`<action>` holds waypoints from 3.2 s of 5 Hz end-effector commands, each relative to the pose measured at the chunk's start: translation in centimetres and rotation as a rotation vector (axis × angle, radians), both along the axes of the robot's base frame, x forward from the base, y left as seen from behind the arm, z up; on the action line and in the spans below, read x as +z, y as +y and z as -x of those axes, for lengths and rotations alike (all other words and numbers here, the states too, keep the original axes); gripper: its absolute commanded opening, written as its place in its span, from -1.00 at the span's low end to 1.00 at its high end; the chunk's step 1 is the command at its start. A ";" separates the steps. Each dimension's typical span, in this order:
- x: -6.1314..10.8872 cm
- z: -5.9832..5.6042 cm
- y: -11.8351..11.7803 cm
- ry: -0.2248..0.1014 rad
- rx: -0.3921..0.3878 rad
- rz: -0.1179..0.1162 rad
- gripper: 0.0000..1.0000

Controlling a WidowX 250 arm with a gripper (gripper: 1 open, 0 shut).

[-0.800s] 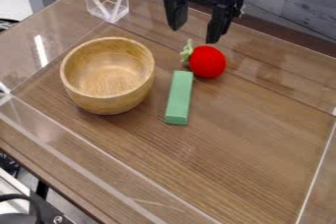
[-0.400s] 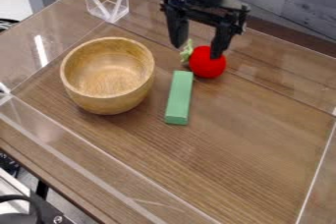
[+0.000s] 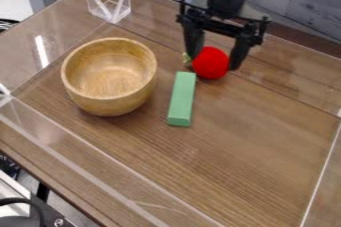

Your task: Move the red fruit to the left

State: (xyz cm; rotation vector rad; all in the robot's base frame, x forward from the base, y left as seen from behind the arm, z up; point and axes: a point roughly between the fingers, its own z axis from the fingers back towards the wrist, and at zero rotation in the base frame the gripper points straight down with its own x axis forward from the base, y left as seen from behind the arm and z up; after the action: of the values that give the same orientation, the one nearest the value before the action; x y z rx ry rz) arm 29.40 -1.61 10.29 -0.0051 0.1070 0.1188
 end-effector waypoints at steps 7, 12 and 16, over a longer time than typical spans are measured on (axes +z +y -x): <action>0.1 -2.3 3.4 -0.063 0.231 0.001 -1.00; 0.2 -5.3 4.4 -0.068 0.400 -0.009 -1.00; -1.7 -6.7 3.0 -0.080 0.468 -0.009 -1.00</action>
State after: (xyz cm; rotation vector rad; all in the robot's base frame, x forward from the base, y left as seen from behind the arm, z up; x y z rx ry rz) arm 35.10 1.14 6.66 -0.0122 0.0910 0.5832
